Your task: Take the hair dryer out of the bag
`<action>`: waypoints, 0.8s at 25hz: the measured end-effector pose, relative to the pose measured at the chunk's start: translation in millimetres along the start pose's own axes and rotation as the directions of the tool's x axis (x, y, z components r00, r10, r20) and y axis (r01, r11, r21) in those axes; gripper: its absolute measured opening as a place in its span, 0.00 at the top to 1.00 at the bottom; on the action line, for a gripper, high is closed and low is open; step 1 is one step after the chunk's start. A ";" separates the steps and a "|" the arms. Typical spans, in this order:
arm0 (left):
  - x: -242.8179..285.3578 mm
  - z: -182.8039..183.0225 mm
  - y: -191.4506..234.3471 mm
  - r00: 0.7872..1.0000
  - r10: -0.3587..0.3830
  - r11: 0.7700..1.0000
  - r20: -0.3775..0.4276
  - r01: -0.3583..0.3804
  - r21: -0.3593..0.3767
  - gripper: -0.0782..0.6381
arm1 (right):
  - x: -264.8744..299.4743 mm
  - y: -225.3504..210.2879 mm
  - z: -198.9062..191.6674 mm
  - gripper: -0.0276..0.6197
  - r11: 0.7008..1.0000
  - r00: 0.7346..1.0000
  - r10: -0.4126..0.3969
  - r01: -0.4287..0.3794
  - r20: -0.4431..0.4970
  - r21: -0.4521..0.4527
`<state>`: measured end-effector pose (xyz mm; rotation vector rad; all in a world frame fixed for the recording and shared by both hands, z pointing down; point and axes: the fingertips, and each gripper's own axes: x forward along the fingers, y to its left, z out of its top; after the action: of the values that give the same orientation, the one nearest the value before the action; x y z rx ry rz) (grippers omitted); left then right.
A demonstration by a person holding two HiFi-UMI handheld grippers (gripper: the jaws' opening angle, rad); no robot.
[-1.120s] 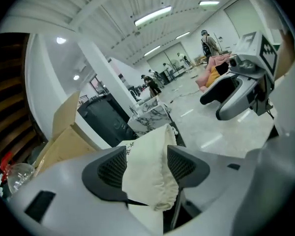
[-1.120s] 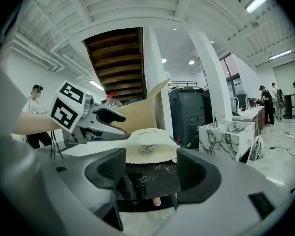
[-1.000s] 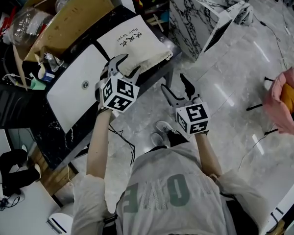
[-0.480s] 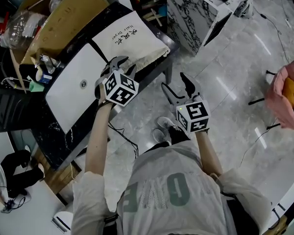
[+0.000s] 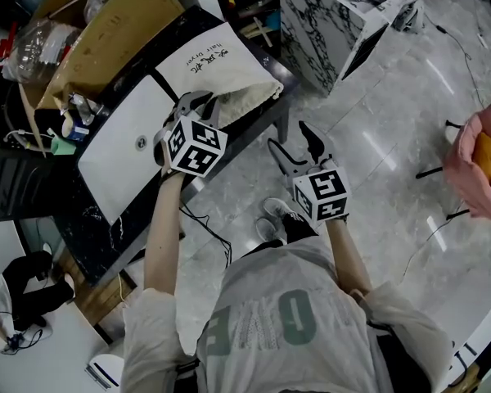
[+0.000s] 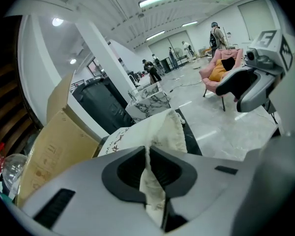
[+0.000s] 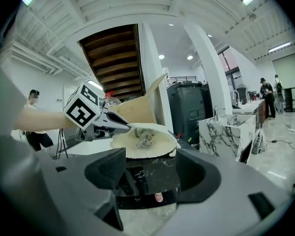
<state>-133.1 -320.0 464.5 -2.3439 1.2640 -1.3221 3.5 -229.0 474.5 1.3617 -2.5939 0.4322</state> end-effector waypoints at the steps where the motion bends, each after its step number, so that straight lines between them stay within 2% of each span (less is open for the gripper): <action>1: -2.8 4.1 4.7 1.000 0.014 1.000 0.013 -0.014 -0.010 0.82 | 0.5 0.4 1.4 0.47 1.000 1.000 0.003 -0.003 0.002 -0.002; 10: -21.8 26.6 39.5 0.990 0.113 0.991 0.080 -0.107 -0.083 0.82 | 4.6 9.0 14.9 0.47 0.999 0.999 0.034 -0.033 0.025 -0.013; 20: -24.5 31.1 43.2 0.988 0.126 0.988 0.087 -0.117 -0.104 0.83 | 6.3 15.1 18.7 0.47 0.998 0.998 0.063 -0.063 0.026 0.012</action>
<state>-140.8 -336.6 408.8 -2.3205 1.4490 -1.1249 -13.0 -232.0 456.0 1.3012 -2.6654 0.4445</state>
